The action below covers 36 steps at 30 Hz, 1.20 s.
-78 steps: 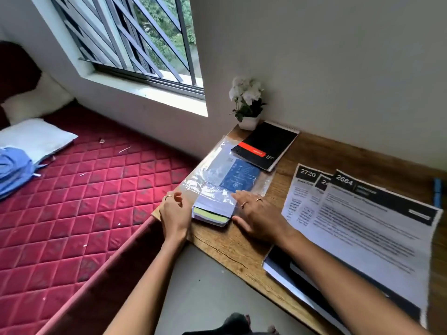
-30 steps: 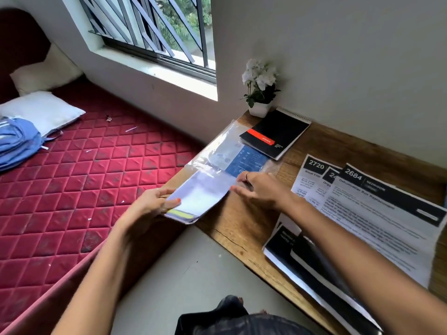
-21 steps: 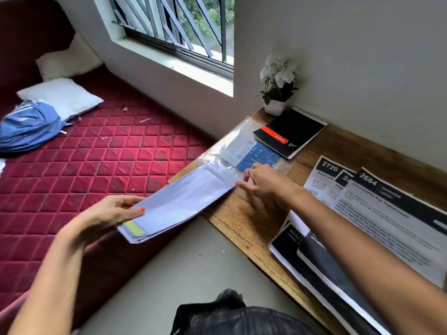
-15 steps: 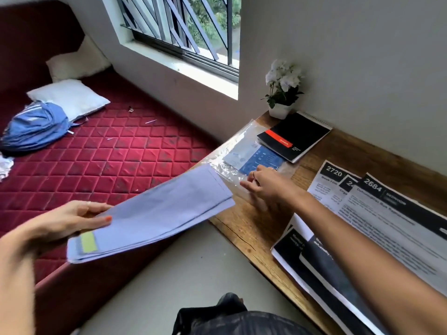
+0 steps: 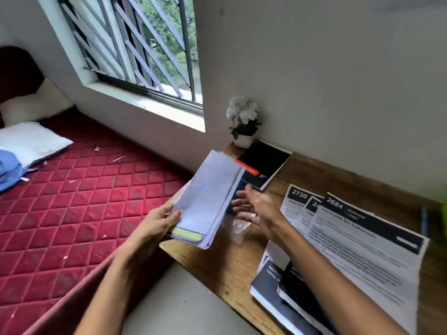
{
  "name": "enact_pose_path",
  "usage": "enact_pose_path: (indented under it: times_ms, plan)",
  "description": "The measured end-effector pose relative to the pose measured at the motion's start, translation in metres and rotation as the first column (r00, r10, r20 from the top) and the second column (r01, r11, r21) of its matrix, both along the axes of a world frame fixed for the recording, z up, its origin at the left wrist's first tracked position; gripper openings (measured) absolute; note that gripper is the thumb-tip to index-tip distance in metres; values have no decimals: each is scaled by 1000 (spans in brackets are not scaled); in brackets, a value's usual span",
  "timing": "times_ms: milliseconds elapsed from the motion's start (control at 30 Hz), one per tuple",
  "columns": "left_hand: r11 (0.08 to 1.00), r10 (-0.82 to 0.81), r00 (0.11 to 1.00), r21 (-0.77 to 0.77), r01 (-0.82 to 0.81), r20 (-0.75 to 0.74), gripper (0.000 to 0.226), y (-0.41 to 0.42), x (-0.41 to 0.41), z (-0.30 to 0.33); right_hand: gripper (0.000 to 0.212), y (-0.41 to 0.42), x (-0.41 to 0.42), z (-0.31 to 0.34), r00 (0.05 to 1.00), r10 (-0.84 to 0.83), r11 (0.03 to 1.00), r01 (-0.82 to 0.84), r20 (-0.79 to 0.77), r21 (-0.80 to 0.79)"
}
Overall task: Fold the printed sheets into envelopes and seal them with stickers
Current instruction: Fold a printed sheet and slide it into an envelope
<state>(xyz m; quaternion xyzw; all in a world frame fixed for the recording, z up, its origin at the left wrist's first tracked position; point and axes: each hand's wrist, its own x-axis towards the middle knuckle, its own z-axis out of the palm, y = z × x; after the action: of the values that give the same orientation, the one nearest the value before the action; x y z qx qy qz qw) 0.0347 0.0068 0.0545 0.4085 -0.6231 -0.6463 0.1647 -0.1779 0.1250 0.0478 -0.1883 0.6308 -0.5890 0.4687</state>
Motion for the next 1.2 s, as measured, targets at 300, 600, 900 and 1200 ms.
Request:
enact_pose_path:
  times_ms: [300, 600, 900, 1200]
  plan:
    - [978, -87, 996, 188, 90, -21, 25, 26, -60, -8, 20, -4, -14, -18, 878, -397, 887, 442, -265, 136]
    - [983, -56, 997, 176, 45, 57, 18, 15, -72, -5, 22, -15, -20, -20, 933, -343, 925, 356, -111, 131]
    - [999, 24, 972, -32, -17, 233, 11, -9, -81, -16, 19, -28, -26, -29, 923, -340, 901, 375, -183, 218]
    - [795, 72, 773, -504, 337, 631, 36, -24, -86, -1, 11, -15, -23, -26, 823, -363, 884, 452, -436, 117]
